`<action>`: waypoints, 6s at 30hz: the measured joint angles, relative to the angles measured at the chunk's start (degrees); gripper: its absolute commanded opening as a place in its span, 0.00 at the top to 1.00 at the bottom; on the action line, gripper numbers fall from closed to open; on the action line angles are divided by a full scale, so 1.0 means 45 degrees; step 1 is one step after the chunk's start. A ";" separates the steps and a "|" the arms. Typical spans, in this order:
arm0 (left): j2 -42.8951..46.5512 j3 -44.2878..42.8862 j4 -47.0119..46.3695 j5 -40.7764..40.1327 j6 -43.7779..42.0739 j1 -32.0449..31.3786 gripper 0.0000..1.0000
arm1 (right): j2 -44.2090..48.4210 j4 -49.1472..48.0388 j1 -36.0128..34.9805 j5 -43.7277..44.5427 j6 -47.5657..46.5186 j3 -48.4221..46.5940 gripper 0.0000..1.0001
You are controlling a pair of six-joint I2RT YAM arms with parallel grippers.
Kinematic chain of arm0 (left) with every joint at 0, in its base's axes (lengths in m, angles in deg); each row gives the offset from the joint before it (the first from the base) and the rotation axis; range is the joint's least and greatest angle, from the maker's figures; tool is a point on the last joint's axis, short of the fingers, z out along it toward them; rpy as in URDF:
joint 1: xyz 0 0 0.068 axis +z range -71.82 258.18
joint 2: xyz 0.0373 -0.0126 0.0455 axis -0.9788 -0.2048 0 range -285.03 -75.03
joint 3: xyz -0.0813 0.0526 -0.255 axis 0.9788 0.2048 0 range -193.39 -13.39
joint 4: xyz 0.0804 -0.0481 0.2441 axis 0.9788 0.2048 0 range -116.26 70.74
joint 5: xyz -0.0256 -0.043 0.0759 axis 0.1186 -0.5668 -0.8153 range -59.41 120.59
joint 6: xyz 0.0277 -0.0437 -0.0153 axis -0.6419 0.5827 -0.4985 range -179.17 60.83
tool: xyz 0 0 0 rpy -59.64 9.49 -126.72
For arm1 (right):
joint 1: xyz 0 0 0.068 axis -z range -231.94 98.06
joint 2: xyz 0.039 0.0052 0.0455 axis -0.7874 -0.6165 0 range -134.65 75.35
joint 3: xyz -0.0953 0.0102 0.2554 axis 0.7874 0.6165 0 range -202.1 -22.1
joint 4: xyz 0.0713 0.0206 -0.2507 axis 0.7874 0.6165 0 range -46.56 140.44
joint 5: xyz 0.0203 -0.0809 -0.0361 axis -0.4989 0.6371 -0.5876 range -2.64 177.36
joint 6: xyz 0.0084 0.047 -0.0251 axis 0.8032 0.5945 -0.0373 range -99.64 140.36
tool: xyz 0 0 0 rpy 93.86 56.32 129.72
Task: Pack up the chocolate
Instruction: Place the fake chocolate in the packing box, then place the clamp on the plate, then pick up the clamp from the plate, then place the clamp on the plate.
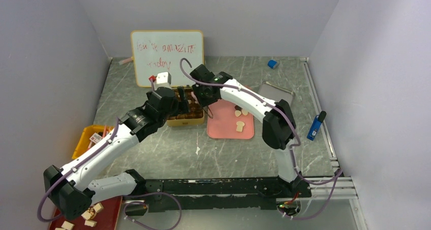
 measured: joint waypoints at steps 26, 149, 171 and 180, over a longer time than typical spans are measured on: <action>-0.0690 0.0000 -0.0384 0.0767 -0.0379 -0.0257 0.07 | 0.4949 -0.1549 0.1554 0.1117 0.1054 0.7713 0.66; -0.0855 0.0432 -0.1229 0.1418 -0.0219 -0.1219 0.07 | 0.9126 0.0748 0.0549 -0.0325 0.4449 1.2930 0.54; -0.0855 0.0437 -0.1229 0.1277 -0.0228 -0.1229 0.07 | 0.7567 0.0024 0.0544 -0.0015 0.4362 1.2284 0.54; -0.0855 0.0447 -0.1224 0.1292 -0.0228 -0.1229 0.07 | 1.0006 -0.0199 -0.0228 0.0685 0.4503 1.3041 0.50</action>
